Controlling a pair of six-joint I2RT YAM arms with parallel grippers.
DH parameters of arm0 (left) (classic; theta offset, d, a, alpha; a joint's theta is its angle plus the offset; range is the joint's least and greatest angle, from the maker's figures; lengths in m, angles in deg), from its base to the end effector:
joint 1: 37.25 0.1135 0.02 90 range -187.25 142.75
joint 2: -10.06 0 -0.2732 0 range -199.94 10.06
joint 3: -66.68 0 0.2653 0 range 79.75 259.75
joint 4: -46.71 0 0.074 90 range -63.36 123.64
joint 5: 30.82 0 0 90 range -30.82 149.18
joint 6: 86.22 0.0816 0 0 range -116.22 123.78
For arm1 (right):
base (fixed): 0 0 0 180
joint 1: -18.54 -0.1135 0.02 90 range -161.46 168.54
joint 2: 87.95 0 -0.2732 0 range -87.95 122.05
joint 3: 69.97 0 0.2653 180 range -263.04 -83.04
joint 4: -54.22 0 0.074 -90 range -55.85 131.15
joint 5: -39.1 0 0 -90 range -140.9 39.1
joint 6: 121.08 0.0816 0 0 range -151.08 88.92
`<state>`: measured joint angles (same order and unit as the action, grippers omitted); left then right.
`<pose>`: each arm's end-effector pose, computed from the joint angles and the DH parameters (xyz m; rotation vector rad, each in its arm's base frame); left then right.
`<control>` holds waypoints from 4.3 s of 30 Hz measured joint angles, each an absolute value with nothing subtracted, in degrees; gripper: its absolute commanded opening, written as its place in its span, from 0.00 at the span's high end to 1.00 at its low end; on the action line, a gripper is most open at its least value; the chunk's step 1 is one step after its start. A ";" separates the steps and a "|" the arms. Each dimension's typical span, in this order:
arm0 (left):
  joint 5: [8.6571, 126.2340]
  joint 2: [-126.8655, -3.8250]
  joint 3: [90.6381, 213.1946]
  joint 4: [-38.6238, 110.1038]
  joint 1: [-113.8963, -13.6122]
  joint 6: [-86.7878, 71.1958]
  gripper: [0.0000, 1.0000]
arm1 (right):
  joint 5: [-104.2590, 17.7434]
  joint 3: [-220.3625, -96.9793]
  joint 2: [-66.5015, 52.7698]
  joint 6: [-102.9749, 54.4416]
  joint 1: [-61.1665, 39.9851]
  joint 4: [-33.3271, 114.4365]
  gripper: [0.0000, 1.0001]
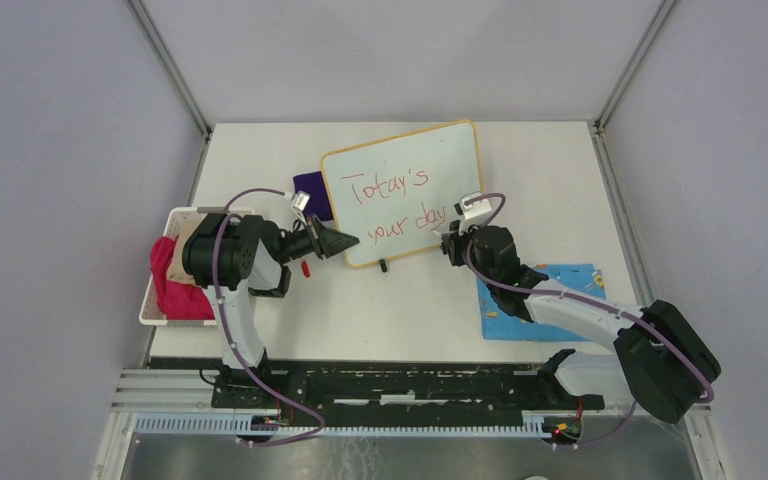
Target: Write a sentence on the whiteboard
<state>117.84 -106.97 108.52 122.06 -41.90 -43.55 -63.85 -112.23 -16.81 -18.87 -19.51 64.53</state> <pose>0.3217 -0.0961 0.1007 0.2502 1.7671 -1.4686 0.2550 0.1764 0.1950 -0.2735 1.8850 0.3846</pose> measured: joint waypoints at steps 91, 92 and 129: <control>117.99 -107.21 108.63 122.06 -41.88 -43.55 0.98 | -77.88 -107.72 -19.63 -9.58 -18.94 71.45 1.00; 117.99 -107.21 108.63 122.06 -41.88 -43.55 0.98 | -77.88 -107.72 -19.50 -9.52 -18.89 71.45 1.00; 118.17 -107.21 108.74 122.06 -41.90 -43.88 0.98 | -76.85 -108.84 -16.94 -9.26 -18.09 71.91 1.00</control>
